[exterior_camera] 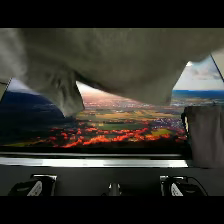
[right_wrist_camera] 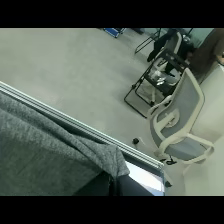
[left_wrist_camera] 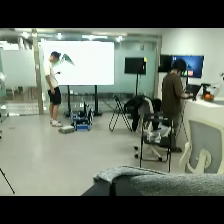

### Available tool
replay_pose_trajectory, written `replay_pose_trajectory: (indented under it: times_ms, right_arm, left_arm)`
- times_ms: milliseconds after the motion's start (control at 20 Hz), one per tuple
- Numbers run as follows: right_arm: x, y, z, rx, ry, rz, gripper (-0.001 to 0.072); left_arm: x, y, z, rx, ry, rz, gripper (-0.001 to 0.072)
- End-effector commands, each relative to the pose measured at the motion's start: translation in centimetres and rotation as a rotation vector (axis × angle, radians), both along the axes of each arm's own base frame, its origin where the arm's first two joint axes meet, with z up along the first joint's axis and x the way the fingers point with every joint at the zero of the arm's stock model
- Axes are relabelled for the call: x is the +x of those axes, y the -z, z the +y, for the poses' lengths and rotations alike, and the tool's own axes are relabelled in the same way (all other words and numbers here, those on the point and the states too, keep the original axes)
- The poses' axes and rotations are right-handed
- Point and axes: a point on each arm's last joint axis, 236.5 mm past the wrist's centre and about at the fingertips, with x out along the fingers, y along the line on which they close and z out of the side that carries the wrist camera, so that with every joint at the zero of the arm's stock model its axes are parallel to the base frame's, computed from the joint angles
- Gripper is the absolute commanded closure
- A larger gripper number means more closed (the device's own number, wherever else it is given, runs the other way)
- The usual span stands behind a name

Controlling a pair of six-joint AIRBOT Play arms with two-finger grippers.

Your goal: Fold the shirts.

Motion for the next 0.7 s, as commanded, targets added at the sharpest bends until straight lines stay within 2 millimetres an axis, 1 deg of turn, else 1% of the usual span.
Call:
replay_pose_trajectory:
  times_ms: [0,50,150,200,250,350,450,550,600,650]
  right_arm:
    - [-3.3,0.0,-0.9,-0.023,0.052,0.01,0.0693]
    - [-3.3,0.3,-0.9,-0.028,0.05,0.025,0.0693]
    - [-2.9,1.2,-1.0,-0.026,0.05,0.064,0.0693]
    - [-2.2,2.4,-1.0,-0.024,0.047,0.114,0.0693]
    - [-1.1,4.2,-1.1,-0.021,0.045,0.191,0.0693]
    - [2.4,9.9,-1.5,-0.01,0.036,0.418,0.0693]
    - [6.6,17.4,-1.9,0.007,0.023,0.688,0.0694]
    - [10.5,26.4,-1.9,0.037,0.001,0.941,0.0694]
    - [12.4,31.1,-2.0,0.062,0.001,1.038,0.0694]
    - [14.1,35.1,-2.0,0.082,0.01,1.095,0.0694]
  left_arm:
    - [-3.4,-1.4,-0.3,-0.007,-0.01,-0.053,0.0689]
    - [-3.0,-0.7,-0.1,0.002,-0.016,-0.023,0.0689]
    - [-1.6,1.5,1.0,-0.005,-0.059,0.075,0.0689]
    - [-0.6,3.0,1.6,-0.01,-0.081,0.14,0.0689]
    - [0.7,4.5,2.2,-0.001,-0.098,0.206,0.0689]
    - [4.5,8.8,3.1,0.013,-0.107,0.379,0.0689]
    - [9.5,15.2,3.8,0.007,-0.089,0.599,0.0689]
    - [14.4,23.3,4.6,-0.017,-0.076,0.819,0.0688]
    - [16.5,28.0,4.9,-0.025,-0.07,0.926,0.0688]
    - [18.0,32.6,5.1,-0.043,-0.067,1.023,0.0688]
